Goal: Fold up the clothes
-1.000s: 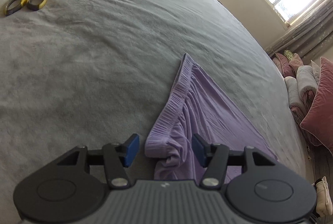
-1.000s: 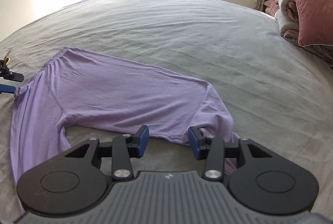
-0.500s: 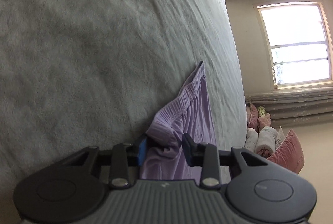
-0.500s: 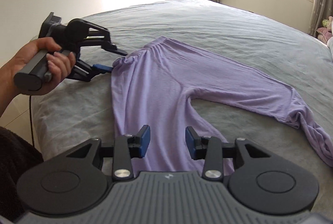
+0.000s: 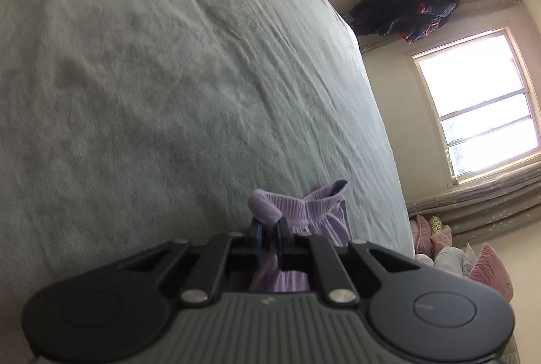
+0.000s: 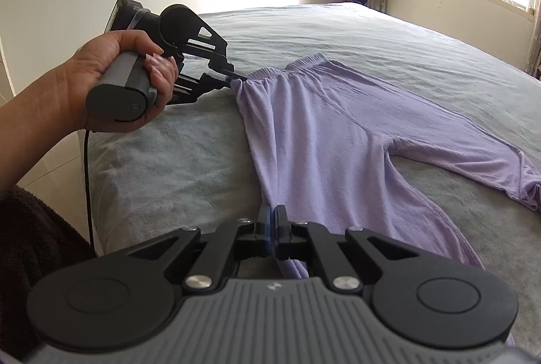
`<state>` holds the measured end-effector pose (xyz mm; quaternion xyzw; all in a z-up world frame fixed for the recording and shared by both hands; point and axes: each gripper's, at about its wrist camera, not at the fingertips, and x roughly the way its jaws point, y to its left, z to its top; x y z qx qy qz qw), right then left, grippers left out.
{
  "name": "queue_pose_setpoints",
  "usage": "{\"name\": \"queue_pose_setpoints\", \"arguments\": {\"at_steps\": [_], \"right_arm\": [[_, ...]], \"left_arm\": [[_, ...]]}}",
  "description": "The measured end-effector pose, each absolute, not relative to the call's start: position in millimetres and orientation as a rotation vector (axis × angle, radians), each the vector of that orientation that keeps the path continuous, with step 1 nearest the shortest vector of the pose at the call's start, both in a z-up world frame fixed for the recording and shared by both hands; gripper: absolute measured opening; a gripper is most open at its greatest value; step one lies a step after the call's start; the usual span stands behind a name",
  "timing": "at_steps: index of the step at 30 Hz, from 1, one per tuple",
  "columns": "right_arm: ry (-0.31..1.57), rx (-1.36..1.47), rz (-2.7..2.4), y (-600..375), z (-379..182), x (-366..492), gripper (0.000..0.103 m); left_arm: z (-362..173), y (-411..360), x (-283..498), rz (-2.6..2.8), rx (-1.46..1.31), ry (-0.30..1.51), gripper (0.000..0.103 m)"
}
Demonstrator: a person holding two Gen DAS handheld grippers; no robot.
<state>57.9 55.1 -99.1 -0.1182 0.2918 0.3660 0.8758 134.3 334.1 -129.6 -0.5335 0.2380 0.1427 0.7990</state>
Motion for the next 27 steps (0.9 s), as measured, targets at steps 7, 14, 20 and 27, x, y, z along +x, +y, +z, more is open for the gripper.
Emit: {"name": "queue_pose_setpoints", "arguments": {"at_steps": [7,14,20,27], "right_arm": [[0.644,-0.294,0.817,76,-110,48,0.002],[0.678,-0.189,0.788,63,-109,53,0.015],[0.646,-0.117,0.702,20,-91,53,0.034],[0.644,-0.023,0.524,-52,-84,74,0.034]], "left_arm": [[-134,348,129,0.404,-0.941,0.544,0.005],[-123,333,121,0.421,-0.754,0.545,0.017],[-99,319,112,0.493,-0.648,0.501,0.049],[-80,291,116,0.406,-0.569,0.489,0.057]]}}
